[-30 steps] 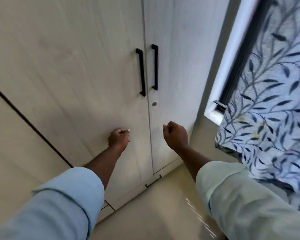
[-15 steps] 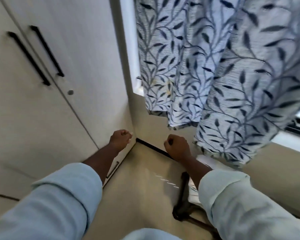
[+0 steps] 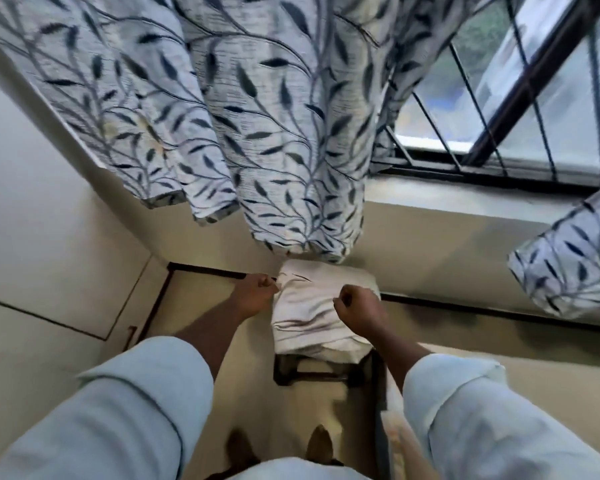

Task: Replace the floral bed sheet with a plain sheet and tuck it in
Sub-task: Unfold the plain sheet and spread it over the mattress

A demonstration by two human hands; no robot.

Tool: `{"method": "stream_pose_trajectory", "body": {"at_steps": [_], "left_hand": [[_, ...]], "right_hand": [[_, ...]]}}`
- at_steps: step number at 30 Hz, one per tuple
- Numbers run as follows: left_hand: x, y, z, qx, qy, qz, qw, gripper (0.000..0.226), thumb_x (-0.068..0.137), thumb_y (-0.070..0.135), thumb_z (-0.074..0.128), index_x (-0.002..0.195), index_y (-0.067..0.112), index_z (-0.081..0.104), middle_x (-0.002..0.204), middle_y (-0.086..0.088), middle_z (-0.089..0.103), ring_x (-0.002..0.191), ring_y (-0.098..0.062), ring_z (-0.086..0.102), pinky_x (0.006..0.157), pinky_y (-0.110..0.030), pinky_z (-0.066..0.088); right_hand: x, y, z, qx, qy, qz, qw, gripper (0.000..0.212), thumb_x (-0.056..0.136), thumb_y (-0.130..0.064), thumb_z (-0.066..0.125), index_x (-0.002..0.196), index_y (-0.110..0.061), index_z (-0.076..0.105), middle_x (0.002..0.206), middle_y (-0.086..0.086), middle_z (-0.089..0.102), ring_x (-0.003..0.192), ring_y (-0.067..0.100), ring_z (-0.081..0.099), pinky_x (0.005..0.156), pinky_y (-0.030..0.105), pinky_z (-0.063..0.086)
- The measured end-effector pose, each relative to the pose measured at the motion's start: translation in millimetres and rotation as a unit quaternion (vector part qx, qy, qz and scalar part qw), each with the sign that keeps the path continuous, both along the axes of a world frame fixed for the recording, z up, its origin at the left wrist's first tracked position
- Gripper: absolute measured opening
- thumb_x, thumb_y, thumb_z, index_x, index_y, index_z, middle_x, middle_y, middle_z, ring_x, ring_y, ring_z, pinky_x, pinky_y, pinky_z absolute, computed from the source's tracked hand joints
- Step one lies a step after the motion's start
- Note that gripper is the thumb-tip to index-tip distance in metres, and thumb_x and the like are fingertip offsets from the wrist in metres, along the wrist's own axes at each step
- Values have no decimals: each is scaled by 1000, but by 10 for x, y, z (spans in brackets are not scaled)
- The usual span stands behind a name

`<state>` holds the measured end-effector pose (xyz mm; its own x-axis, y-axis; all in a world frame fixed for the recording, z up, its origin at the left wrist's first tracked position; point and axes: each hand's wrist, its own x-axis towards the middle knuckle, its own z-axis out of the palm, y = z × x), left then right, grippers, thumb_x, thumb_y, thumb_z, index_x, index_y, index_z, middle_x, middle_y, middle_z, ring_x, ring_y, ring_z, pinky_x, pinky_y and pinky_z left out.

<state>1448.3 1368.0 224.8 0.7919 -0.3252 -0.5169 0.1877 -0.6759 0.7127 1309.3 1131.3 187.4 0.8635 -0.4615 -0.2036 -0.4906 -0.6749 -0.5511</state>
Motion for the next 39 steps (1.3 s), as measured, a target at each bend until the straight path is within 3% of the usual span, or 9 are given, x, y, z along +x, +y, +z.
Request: {"method": "stream_pose_trajectory", "body": {"at_steps": [3,7,13,16,21,26,30,35,39], "left_hand": [[-176,-387,-155,14,22,-58,998,28,88,28,75,93,0,72,86,-5,68,75,-11,58,62,-19,42],[-329,-718,-338,43,47,-98,993,19,91,27,73,87,9,68,75,3,59,72,-13,55,57,-18,41],[-359,-934,-708,90,77,-144,982,32,86,41,74,92,10,73,95,-7,71,94,-25,65,86,-34,51],[-335,-990,-892,111,84,-151,979,31,88,42,73,94,12,73,100,-4,71,100,-23,64,89,-32,50],[-191,-1077,-1384,156,83,-151,973,53,88,52,69,126,19,52,119,4,54,118,-24,54,91,-31,42],[51,-1015,-2077,187,78,-59,977,69,84,50,70,140,19,45,143,-10,47,128,-33,50,105,-40,45],[228,-912,-2654,195,99,84,972,109,68,52,74,155,17,18,158,-17,28,141,-40,34,115,-54,35],[296,-913,-2775,174,57,147,972,85,75,36,81,141,7,35,142,-20,46,130,-41,48,109,-47,42],[366,-879,-2756,92,155,202,963,83,69,29,88,137,6,46,133,-15,55,116,-36,59,97,-45,53]], "right_hand": [[-277,-220,-223,19,26,-21,999,20,79,-44,60,76,-24,61,72,-5,66,73,20,63,63,32,51],[-532,-321,-457,35,76,-34,996,16,79,-44,61,84,-29,63,83,-4,71,80,22,64,69,32,53],[-630,-396,-704,85,116,-56,988,17,81,-39,62,94,-28,65,92,-2,68,86,22,64,74,35,56],[-562,-418,-875,103,128,-60,985,25,77,-38,60,100,-29,63,105,-1,67,95,24,64,81,35,54],[-359,-422,-1359,121,146,-54,980,41,75,-41,58,114,-28,57,123,3,57,110,27,60,93,40,51],[-152,-362,-2025,124,150,-47,980,47,83,-41,62,126,-24,53,127,6,51,118,29,54,100,44,48],[-130,-294,-2382,131,109,-65,983,51,79,-42,58,126,-22,53,127,5,49,116,28,54,98,44,49],[-135,-245,-2619,68,57,-96,991,35,82,-30,61,115,-24,52,117,2,49,104,28,57,88,42,51],[-99,-162,-2622,55,62,-117,990,37,81,-31,61,116,-23,52,119,2,48,108,29,55,89,43,51]]}}
